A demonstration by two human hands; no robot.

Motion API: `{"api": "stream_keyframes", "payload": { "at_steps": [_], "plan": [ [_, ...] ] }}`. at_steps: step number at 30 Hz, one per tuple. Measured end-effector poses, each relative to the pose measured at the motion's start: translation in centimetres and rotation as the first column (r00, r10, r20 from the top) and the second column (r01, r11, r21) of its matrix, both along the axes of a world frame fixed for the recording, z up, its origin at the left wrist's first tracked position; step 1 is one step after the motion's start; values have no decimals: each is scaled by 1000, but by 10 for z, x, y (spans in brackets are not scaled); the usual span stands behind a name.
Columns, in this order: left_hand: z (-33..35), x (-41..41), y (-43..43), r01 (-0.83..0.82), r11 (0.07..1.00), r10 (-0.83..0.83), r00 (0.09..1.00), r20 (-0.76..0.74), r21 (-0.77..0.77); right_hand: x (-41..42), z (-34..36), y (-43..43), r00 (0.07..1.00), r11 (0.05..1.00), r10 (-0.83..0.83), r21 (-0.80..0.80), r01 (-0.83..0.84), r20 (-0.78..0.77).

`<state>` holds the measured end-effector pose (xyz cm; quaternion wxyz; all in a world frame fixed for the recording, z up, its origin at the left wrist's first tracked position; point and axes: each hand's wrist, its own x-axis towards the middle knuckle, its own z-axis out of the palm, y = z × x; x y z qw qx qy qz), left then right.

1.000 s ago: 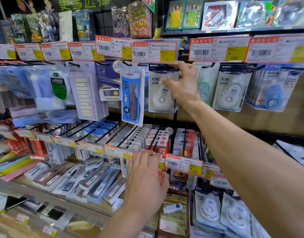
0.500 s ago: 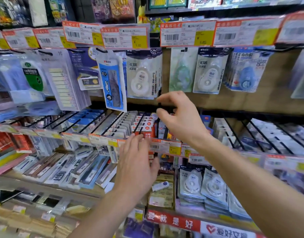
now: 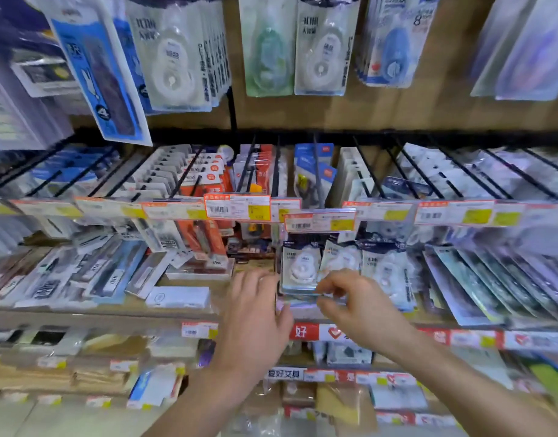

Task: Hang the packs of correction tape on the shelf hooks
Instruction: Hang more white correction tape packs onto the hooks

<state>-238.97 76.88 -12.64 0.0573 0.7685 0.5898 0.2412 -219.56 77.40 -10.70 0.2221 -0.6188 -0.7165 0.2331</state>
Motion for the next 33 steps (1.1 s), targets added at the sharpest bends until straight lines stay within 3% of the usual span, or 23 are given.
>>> {"api": "stream_keyframes", "payload": {
  "at_steps": [5,11,15,21,33],
  "plan": [
    [-23,28,30,15,978,-44,990,-136,-210,30,-29,11,973,976,-207,-46,213,105],
    [-29,66,75,-1,939,-44,991,-122,-343,65,-41,34,859,877,-474,15,481,194],
    [-39,77,100,-44,891,41,999,-16,-452,80,-39,52,750,763,-606,-71,642,265],
    [-54,79,106,-87,863,75,996,-45,-498,85,-56,72,759,720,-598,-243,650,258],
    [-55,74,114,-188,808,269,961,65,-559,93,-68,75,753,726,-638,-200,658,162]
  ]
}}
